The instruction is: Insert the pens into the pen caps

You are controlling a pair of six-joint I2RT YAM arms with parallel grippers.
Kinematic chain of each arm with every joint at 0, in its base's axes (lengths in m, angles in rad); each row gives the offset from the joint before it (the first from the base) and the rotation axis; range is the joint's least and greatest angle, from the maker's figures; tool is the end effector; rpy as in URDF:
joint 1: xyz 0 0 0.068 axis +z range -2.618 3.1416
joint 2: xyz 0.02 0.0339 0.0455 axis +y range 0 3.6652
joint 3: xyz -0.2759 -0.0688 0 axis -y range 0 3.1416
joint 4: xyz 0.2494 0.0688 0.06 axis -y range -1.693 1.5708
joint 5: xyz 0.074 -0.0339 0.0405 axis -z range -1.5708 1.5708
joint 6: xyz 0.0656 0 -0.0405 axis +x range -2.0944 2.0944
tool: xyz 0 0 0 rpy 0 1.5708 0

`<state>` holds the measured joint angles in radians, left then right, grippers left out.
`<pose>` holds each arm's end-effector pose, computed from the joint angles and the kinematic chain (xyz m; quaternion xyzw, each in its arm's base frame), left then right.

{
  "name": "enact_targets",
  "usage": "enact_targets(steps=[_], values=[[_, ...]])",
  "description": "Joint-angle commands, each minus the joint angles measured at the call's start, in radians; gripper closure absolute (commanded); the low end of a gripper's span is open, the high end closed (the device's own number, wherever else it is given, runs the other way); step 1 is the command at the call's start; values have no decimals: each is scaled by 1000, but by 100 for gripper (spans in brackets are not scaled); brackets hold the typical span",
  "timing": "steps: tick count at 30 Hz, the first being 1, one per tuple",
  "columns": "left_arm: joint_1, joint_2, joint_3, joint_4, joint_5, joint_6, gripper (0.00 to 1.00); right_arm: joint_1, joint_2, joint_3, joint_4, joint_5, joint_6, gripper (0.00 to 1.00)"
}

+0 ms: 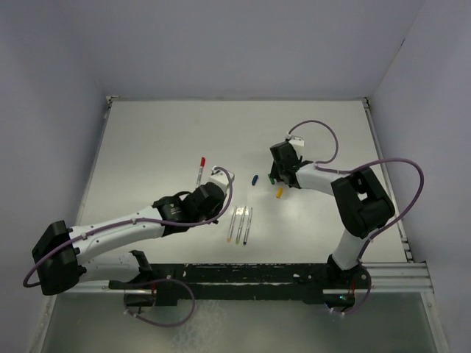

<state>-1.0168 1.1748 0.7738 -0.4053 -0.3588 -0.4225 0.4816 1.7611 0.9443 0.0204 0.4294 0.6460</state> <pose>0.1566 -0.2093 0.2282 0.2037 0.8924 -0.1174 0.3851 0.3495 0.1519 0.1482 0.1545 0.8951 0.0304 0.4173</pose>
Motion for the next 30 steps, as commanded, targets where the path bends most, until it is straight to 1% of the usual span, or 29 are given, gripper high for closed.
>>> enact_targets(steps=[1, 5, 9, 13, 21, 23, 25, 27, 30], values=[[-4, -7, -2, 34, -2, 19, 100, 16, 8, 7, -52, 27, 45, 49], [-4, -4, -2, 42, 1, 22, 100, 31, 0, -25, -64, 38, 69, 49], [-4, 3, 0, 51, 6, 26, 100, 40, 15, -22, -105, 60, 73, 49], [-5, 5, 1, 52, 3, 23, 100, 49, 30, -15, -159, 76, 99, 54], [-3, 10, 1, 57, 7, 27, 100, 50, 45, -27, -145, 63, 109, 60], [-3, 8, 3, 54, 7, 27, 100, 50, 52, -21, -140, 43, 108, 65], [-4, 6, 2, 53, 5, 27, 100, 50, 58, -17, -145, 39, 102, 77], [-4, 3, 2, 53, 4, 28, 100, 51, 62, -16, -154, 36, 99, 100], [-4, 2, 2, 58, 1, 35, 100, 51, 64, -25, -151, 14, 94, 100]])
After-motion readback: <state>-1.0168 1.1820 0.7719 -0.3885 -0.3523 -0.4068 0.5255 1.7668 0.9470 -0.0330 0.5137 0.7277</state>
